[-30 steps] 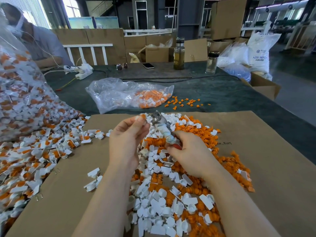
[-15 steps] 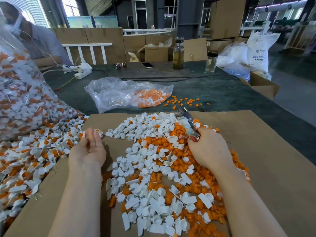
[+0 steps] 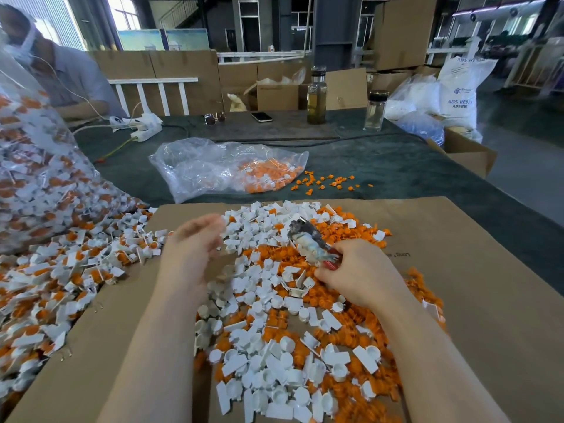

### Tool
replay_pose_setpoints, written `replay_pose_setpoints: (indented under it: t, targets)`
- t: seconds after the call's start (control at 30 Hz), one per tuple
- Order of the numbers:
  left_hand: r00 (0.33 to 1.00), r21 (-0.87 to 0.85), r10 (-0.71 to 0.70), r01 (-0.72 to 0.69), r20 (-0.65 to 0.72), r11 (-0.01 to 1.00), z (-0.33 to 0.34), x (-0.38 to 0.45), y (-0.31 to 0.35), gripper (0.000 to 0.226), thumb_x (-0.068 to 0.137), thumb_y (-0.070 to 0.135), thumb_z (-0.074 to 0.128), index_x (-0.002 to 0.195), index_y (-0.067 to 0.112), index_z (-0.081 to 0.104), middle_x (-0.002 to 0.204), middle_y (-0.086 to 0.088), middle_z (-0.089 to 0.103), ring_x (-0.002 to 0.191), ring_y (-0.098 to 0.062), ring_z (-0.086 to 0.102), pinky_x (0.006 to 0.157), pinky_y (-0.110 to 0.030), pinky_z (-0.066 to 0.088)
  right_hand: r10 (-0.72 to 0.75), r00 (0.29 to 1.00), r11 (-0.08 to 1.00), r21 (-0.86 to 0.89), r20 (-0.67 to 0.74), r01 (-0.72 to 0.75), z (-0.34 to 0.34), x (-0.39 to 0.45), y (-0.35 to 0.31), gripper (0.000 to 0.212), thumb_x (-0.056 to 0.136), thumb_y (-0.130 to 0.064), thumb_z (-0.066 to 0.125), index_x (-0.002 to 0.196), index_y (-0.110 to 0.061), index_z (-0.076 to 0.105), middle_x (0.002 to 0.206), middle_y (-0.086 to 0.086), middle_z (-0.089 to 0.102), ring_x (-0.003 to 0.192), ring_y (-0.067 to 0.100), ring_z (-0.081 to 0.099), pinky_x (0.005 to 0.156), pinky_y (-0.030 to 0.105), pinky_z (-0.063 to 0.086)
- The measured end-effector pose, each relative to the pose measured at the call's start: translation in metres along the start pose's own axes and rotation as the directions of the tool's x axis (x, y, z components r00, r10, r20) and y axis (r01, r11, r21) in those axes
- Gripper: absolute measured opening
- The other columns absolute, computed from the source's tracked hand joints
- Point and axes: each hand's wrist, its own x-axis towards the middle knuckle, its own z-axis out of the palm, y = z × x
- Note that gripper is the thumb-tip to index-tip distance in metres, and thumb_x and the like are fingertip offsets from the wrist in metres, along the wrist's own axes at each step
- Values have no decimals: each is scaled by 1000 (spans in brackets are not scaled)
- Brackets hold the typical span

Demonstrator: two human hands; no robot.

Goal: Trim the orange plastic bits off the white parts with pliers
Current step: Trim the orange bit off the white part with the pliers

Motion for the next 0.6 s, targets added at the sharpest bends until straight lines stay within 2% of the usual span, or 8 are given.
replay_pose_setpoints:
  t: [0.07,0.13,0.2,0.27,0.33,0.43,0.53,0.6]
  targets:
    - [988,318,86,-123,129,940,12,-6,-7,13,85,29,75,98,29,72,95,11,69,83,-8,62,62,-21,52,17,999,999,-41,-28,-18,1,-2,-2,26,82,-54,64,84,-29,56,78,-11,59,72,9,58,61,30,54]
    - [971,512,104,-203,215,835,20,-9,-14,15,87,35,74,100,29,69,93,10,67,68,-8,60,52,-19,49,30,997,996,-80,-66,-35,1,-3,-5,27,82,-56,63,84,-30,55,78,-12,57,71,8,56,56,28,50]
    - [958,664,122,-268,259,698,25,-7,-21,22,87,40,73,105,29,67,97,9,66,74,-12,62,67,-28,55,31,997,995,-94,-73,-38,1,-4,-7,29,82,-57,62,87,-29,57,78,-12,58,70,9,57,54,27,49]
    - [947,771,171,-321,272,550,27,-5,-25,32,87,44,71,115,27,68,104,8,64,89,-14,62,78,-29,51,21,999,995,-97,-47,-25,1,-4,-10,29,83,-57,61,88,-28,59,78,-11,59,70,9,57,54,26,49]
    - [939,795,203,-342,276,501,28,-4,-25,35,88,44,70,118,26,69,107,6,64,85,-9,61,73,-25,47,4,1000,995,-104,-21,-6,1,-4,-12,28,84,-56,61,87,-28,59,78,-10,59,70,9,58,56,26,51]
    - [922,780,212,-388,324,491,27,-5,-24,26,89,41,70,113,31,70,101,9,62,76,2,53,59,-16,38,-16,1000,994,-109,-15,14,2,-5,-13,26,85,-54,60,85,-28,59,77,-10,59,68,9,58,57,27,53]
    - [898,731,250,-441,363,521,24,-7,-23,9,87,39,72,94,36,66,103,6,60,80,-5,55,60,-18,37,-20,999,994,-105,-45,15,3,-7,-13,21,85,-48,59,85,-28,60,74,-9,60,66,9,57,52,26,49]
    - [891,682,241,-450,384,577,22,-8,-21,14,83,38,77,84,33,64,95,3,61,76,-11,59,58,-22,39,-18,998,994,-107,-59,12,3,-7,-13,19,86,-47,58,85,-28,59,74,-9,59,65,9,57,51,26,48]
